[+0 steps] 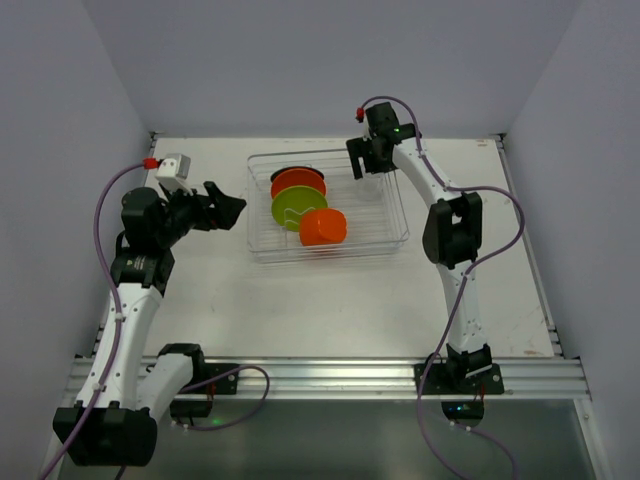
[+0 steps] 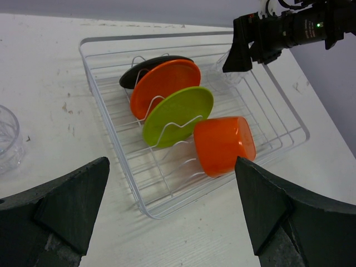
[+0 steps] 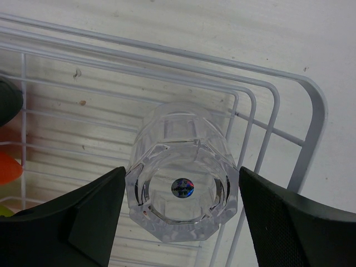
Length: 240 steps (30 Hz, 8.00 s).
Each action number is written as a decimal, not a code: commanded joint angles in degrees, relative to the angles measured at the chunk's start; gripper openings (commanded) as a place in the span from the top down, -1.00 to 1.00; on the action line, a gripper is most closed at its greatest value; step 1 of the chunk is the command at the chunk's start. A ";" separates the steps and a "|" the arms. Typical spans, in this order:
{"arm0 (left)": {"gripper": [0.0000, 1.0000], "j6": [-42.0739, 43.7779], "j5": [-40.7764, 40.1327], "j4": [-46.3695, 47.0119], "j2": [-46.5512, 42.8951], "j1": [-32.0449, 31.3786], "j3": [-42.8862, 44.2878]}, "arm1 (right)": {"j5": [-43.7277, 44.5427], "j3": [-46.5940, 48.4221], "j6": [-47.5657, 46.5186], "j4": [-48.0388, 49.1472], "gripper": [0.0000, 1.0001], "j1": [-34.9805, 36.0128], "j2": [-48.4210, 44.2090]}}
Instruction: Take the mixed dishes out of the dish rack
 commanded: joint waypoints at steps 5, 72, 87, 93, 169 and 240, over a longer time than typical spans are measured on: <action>-1.00 1.14 1.21 2.76 0.08 0.08 -0.03 | -1.33 2.24 0.62 0.26 -0.70 -0.20 -4.13; -1.00 -22.03 30.20 26.82 0.09 0.08 -5.04 | -48.34 -55.50 23.11 42.06 1.00 2.97 -63.44; -0.89 -44.83 29.95 47.84 -3.34 -3.52 -8.82 | -54.33 -65.18 38.32 68.72 1.00 6.48 -64.51; -0.88 -45.62 28.72 48.28 -2.64 -5.98 -8.38 | -54.59 -63.86 42.01 74.88 1.00 9.38 -61.87; 1.00 -53.44 27.49 54.53 -0.71 -10.82 -10.76 | -51.87 -61.31 39.29 77.34 -0.22 16.59 -54.58; 1.00 -7.83 -16.19 -19.74 16.86 24.42 25.80 | -48.26 -84.25 38.58 74.52 -0.98 4.64 -66.71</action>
